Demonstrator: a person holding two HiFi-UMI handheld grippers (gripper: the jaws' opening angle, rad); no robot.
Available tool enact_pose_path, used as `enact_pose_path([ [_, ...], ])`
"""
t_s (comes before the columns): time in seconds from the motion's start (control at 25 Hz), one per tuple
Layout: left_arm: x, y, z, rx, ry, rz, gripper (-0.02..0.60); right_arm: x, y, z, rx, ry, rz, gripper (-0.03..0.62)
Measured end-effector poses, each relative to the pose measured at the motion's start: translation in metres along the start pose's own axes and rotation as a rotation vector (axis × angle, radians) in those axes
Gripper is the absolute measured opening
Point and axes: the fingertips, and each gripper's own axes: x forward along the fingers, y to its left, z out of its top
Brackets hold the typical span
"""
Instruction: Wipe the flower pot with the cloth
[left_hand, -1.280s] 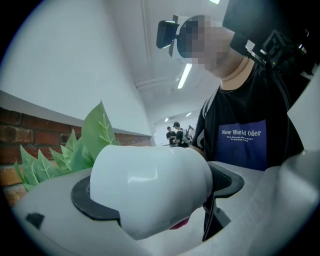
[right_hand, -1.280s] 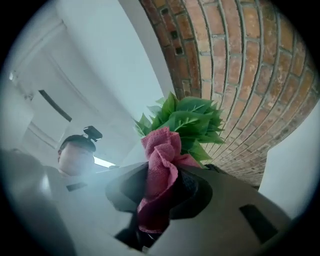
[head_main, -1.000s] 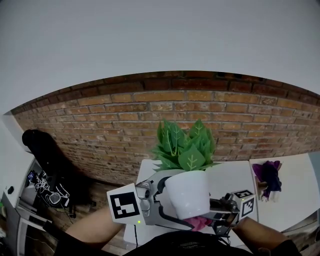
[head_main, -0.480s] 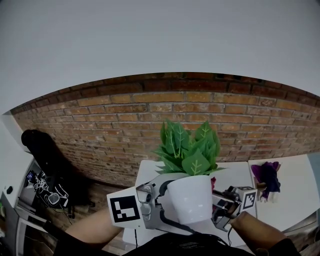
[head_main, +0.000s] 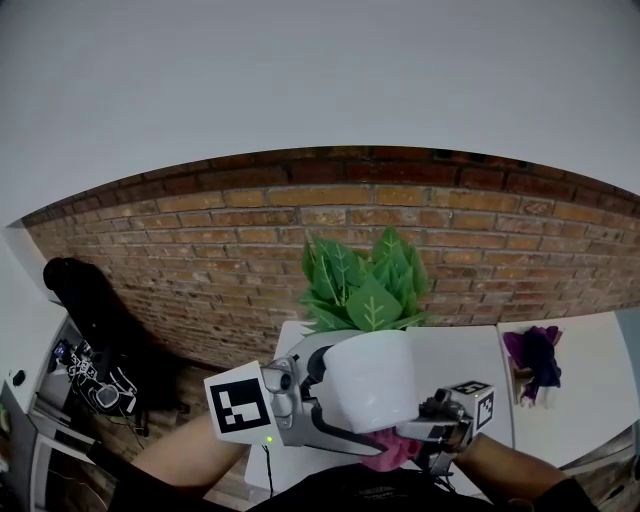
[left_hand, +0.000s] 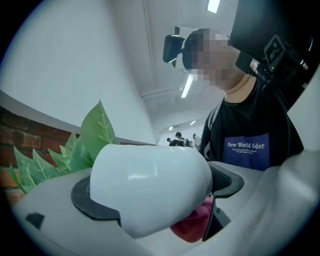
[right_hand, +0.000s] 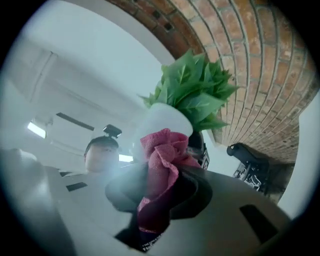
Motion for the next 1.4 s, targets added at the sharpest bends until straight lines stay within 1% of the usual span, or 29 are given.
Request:
enact_pose_path([
  [0.08, 0.0, 0.0, 0.0, 0.019, 0.005, 0.0, 0.561, 0.002, 0.005, -0.015, -0.037, 0.091, 0.016, 0.1],
  [0.12, 0.0, -0.001, 0.0, 0.027, 0.008, -0.006, 0.56, 0.0, 0.003, -0.015, -0.049, 0.097, 0.009, 0.1],
  [0.16, -0.001, -0.003, 0.001, 0.033, 0.011, -0.016, 0.561, -0.005, -0.002, -0.008, -0.052, 0.068, -0.008, 0.1],
  [0.2, -0.003, -0.005, 0.002, 0.037, 0.014, -0.028, 0.561, -0.012, -0.009, 0.004, -0.047, 0.009, -0.034, 0.1],
  [0.32, -0.006, -0.009, 0.003, 0.043, 0.026, -0.064, 0.561, -0.032, -0.028, 0.049, -0.025, -0.208, -0.099, 0.1],
  [0.36, -0.006, -0.009, 0.003, 0.043, 0.03, -0.072, 0.561, -0.032, -0.03, 0.059, -0.026, -0.247, -0.105, 0.1],
  [0.44, -0.007, -0.009, 0.0, 0.044, 0.034, -0.081, 0.561, -0.023, -0.032, 0.065, -0.017, -0.269, -0.085, 0.1],
  [0.56, -0.006, -0.007, -0.001, 0.043, 0.021, -0.067, 0.56, -0.012, -0.029, 0.056, 0.053, -0.262, -0.012, 0.1],
  [0.64, -0.004, -0.007, -0.001, 0.048, 0.014, -0.053, 0.561, -0.01, -0.021, 0.042, 0.092, -0.223, 0.041, 0.1],
  [0.72, -0.003, -0.007, 0.0, 0.053, 0.01, -0.035, 0.561, -0.006, -0.011, 0.023, 0.105, -0.15, 0.092, 0.1],
  [0.8, -0.002, -0.005, 0.0, 0.067, 0.011, -0.014, 0.561, -0.001, 0.003, 0.002, 0.079, -0.038, 0.136, 0.1],
  [0.88, 0.0, -0.004, -0.001, 0.084, 0.018, 0.001, 0.561, 0.004, 0.01, -0.017, 0.023, 0.085, 0.151, 0.1],
  [0.92, 0.0, -0.004, 0.0, 0.091, 0.019, 0.001, 0.561, 0.003, 0.008, -0.021, -0.004, 0.117, 0.136, 0.1],
  [0.96, 0.0, -0.005, 0.001, 0.093, 0.016, -0.006, 0.561, 0.001, 0.002, -0.017, -0.021, 0.109, 0.105, 0.1],
  [1.0, -0.001, -0.007, 0.004, 0.091, 0.009, -0.017, 0.561, -0.004, -0.007, -0.006, -0.027, 0.055, 0.061, 0.1],
  [1.08, -0.003, -0.011, 0.009, 0.089, 0.0, -0.047, 0.561, -0.018, -0.028, 0.028, -0.018, -0.128, -0.033, 0.1],
  [1.12, -0.004, -0.013, 0.009, 0.089, 0.001, -0.061, 0.561, -0.021, -0.035, 0.043, -0.004, -0.206, -0.058, 0.1],
  [1.16, -0.006, -0.014, 0.009, 0.084, 0.003, -0.073, 0.561, -0.019, -0.039, 0.051, 0.011, -0.247, -0.064, 0.1],
  [1.2, -0.008, -0.014, 0.008, 0.074, 0.003, -0.08, 0.561, -0.012, -0.041, 0.053, 0.023, -0.253, -0.059, 0.1],
  [1.28, -0.01, -0.014, 0.008, 0.052, -0.011, -0.079, 0.561, 0.004, -0.041, 0.046, 0.046, -0.213, -0.034, 0.1],
  [1.36, -0.008, -0.012, 0.01, 0.052, -0.026, -0.065, 0.561, 0.018, -0.033, 0.026, 0.042, -0.122, 0.002, 0.1],
  [1.4, -0.006, -0.011, 0.01, 0.047, -0.029, -0.055, 0.56, 0.024, -0.025, 0.01, 0.027, -0.048, 0.022, 0.1],
])
